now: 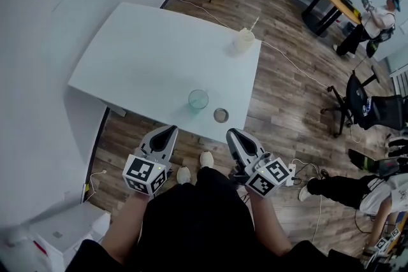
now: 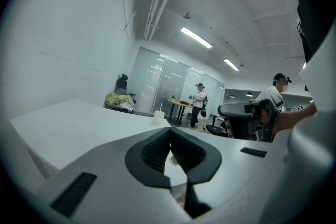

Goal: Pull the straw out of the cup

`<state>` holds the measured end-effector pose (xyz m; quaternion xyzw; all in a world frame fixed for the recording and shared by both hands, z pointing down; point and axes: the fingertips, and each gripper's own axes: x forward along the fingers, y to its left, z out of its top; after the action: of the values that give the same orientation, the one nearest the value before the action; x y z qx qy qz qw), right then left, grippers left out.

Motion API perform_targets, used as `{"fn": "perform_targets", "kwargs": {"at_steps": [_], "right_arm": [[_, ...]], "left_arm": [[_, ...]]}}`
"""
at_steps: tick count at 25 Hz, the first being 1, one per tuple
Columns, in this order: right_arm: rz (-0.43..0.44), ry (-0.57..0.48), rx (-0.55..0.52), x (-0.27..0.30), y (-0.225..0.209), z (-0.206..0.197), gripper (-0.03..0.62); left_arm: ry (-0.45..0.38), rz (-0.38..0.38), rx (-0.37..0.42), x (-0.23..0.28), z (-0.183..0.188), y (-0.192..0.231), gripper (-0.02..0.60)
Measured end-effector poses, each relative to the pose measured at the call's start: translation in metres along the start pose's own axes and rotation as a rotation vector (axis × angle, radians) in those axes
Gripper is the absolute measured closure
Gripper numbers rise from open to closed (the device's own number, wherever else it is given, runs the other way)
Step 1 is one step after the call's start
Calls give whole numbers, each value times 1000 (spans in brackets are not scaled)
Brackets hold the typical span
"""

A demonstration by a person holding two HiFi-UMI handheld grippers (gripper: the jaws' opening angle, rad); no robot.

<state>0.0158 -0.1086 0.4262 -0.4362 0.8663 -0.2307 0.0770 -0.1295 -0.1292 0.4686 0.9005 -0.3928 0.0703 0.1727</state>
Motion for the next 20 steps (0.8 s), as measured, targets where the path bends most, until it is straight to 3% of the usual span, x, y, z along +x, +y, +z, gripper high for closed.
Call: {"fn": "perform_targets", "kwargs": {"at_steps": [9, 20], "right_arm": [[0, 68, -55, 19, -31, -8, 571], [43, 176, -44, 46, -74, -16, 571]], "left_arm": [[43, 5, 34, 49, -6, 5, 566], [138, 15, 56, 123, -19, 12, 565]]}}
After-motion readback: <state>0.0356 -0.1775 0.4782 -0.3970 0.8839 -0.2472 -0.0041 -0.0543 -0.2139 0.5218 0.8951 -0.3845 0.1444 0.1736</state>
